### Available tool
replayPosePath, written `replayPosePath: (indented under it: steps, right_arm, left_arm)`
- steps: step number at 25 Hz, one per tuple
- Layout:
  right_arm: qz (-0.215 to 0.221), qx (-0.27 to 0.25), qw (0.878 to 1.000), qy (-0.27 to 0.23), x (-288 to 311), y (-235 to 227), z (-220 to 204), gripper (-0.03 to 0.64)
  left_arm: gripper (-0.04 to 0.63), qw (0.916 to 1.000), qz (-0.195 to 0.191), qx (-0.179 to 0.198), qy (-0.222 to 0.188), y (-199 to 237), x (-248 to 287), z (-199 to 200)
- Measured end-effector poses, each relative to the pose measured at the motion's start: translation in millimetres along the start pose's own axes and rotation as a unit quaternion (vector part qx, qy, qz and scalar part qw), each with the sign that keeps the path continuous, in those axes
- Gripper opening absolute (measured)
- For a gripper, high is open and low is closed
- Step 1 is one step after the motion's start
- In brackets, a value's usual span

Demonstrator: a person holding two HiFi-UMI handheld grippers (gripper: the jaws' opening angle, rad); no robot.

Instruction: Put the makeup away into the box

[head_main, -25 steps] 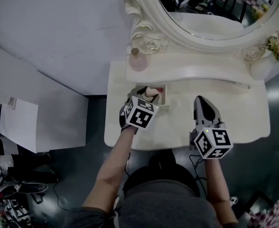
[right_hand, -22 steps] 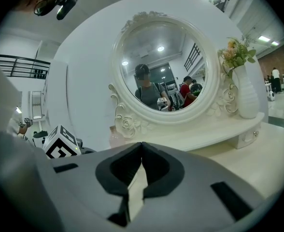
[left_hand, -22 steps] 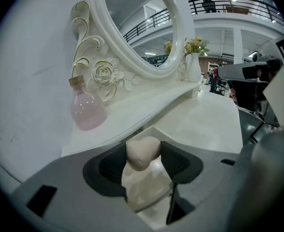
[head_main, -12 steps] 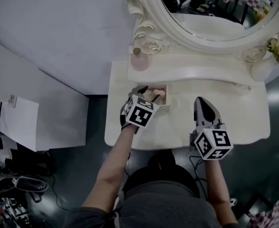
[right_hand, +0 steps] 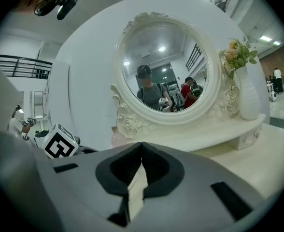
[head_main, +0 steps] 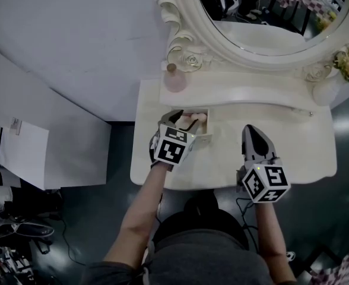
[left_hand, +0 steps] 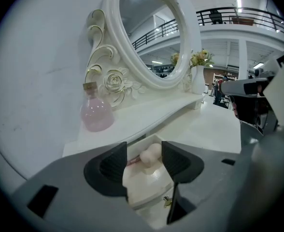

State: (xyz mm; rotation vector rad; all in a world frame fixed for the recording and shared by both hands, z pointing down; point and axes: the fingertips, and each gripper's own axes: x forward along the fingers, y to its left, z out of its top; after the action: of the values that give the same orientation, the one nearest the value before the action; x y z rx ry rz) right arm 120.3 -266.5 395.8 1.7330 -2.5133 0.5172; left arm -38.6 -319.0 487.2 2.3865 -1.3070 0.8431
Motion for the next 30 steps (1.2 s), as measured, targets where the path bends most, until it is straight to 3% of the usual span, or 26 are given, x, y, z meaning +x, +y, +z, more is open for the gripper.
replayPosePath:
  steps: [7, 23, 30]
  right_arm:
    - [0.01, -0.004, 1.0, -0.007, 0, 6, 7, 0.005]
    - [0.044, -0.023, 0.999, -0.015, -1, 34, 14, 0.005]
    - [0.048, -0.029, 0.998, -0.015, -5, 44, 14, 0.005]
  left_arm:
    - [0.217, 0.9973, 0.017, -0.027, -0.066, 7, -24, 21]
    - [0.102, 0.9847, 0.077, -0.079, -0.135, 27, -75, 19]
    - [0.045, 0.9784, 0.083, -0.106, -0.157, 32, -94, 11]
